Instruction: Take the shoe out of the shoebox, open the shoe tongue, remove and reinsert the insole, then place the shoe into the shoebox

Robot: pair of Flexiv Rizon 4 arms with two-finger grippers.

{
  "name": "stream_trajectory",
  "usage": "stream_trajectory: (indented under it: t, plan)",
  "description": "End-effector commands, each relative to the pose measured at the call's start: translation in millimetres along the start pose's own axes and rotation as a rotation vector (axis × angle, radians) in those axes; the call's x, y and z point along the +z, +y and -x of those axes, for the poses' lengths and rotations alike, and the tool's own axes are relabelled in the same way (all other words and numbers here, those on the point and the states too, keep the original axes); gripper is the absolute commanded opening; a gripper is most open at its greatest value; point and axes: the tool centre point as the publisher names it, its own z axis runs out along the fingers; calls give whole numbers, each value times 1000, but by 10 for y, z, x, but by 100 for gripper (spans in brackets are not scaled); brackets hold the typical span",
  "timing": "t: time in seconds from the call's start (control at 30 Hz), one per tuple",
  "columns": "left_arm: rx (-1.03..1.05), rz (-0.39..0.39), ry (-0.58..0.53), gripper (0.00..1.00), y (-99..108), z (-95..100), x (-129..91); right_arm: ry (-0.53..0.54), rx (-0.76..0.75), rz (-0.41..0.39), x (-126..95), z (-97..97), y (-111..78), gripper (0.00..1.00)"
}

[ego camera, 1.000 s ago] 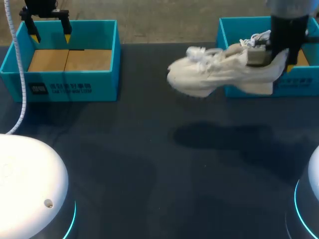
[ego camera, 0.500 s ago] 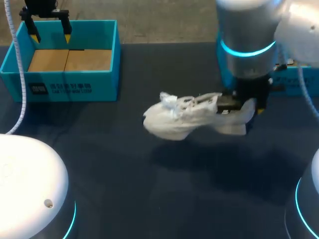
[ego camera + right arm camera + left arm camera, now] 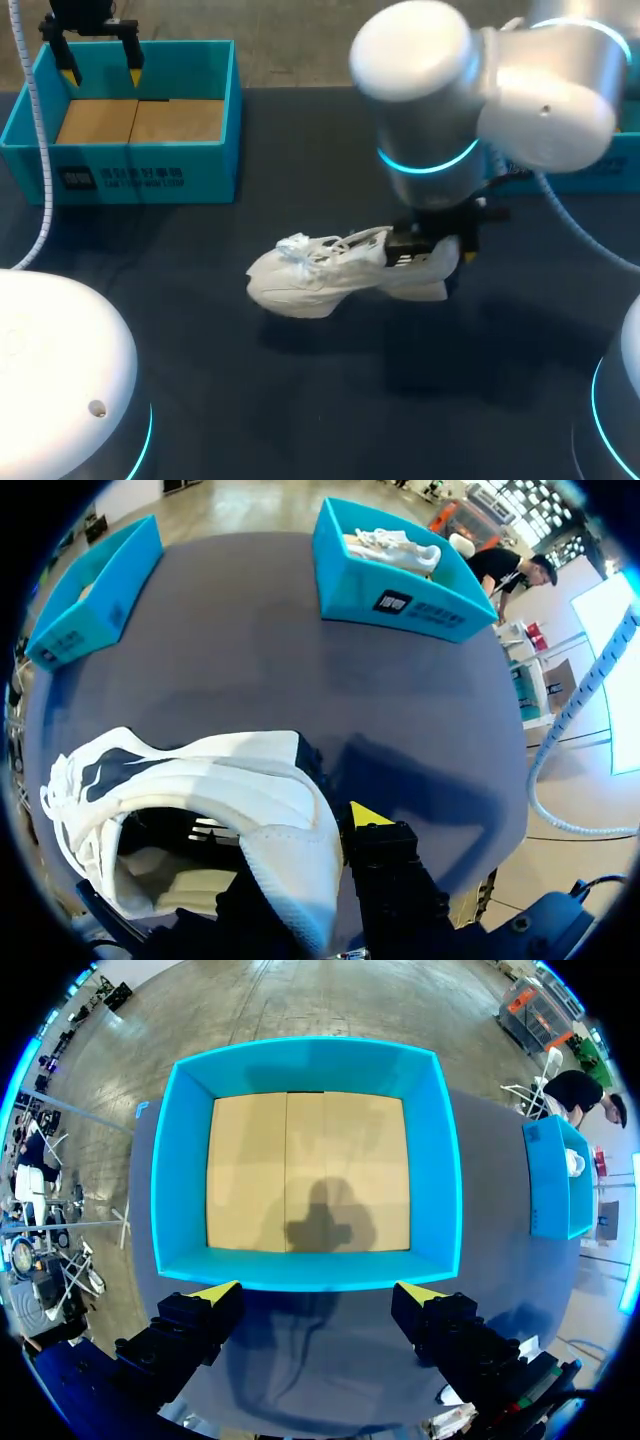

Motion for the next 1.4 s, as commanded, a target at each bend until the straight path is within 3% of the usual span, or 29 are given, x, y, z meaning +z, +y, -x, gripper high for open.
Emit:
stream_trajectory:
  t: [0.03, 0.53, 0.87, 1.4]
  plan:
    - [0, -1, 0, 100, 4, -1, 2, -3, 11, -27, 59, -260, -27, 0]
    - [0, -1, 0, 100, 4, -1, 2, -4, 19, -47, 84, -242, -23, 0]
    - [0, -1, 0, 100, 4, -1, 2, 27, 6, -89, 371, -464, -266, 0]
    - [0, -1, 0, 100, 4, -1, 2, 80, 23, -133, 652, -694, -421, 0]
